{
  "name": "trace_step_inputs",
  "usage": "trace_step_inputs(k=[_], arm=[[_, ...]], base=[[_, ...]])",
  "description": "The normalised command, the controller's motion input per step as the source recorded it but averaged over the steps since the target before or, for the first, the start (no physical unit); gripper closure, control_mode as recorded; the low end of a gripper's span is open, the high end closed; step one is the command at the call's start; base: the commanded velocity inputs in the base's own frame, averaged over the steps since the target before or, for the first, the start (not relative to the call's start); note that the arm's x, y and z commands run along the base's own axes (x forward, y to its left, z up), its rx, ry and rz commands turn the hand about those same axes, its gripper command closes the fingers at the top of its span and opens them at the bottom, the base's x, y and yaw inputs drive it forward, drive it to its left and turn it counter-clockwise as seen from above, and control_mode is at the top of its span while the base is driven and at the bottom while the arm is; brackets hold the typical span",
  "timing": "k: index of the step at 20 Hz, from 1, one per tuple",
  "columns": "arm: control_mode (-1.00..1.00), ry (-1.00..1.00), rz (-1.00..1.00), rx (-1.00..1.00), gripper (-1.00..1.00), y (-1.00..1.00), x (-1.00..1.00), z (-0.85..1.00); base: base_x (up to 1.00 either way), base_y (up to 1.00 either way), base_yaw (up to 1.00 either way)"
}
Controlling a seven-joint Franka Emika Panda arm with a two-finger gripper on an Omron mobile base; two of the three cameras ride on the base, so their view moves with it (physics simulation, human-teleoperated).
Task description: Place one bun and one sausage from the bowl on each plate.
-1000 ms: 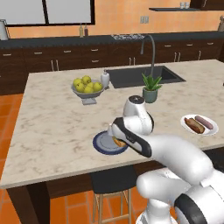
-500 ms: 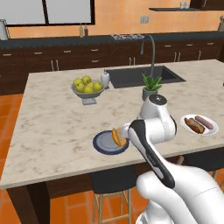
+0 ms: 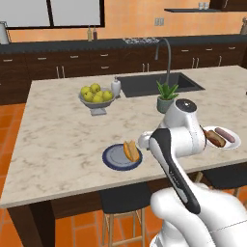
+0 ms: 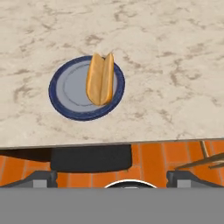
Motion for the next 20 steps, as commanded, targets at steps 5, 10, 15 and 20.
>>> trace_step_inputs(k=[5, 10, 15, 20], arm=[[1.00, 0.00, 0.00, 0.00, -1.00, -0.22, -0.13, 0.13], [1.00, 0.00, 0.00, 0.00, -1.00, 0.00, 0.00, 0.00], [1.00, 0.00, 0.00, 0.00, -1.00, 0.00, 0.00, 0.00], [1.00, 0.00, 0.00, 0.00, -1.00, 0.00, 0.00, 0.00]], base=[[-0.15, -0.14, 0.00], [-0.90, -0.71, 0.00], [-0.15, -1.00, -0.03], [0.00, -1.00, -0.04]])
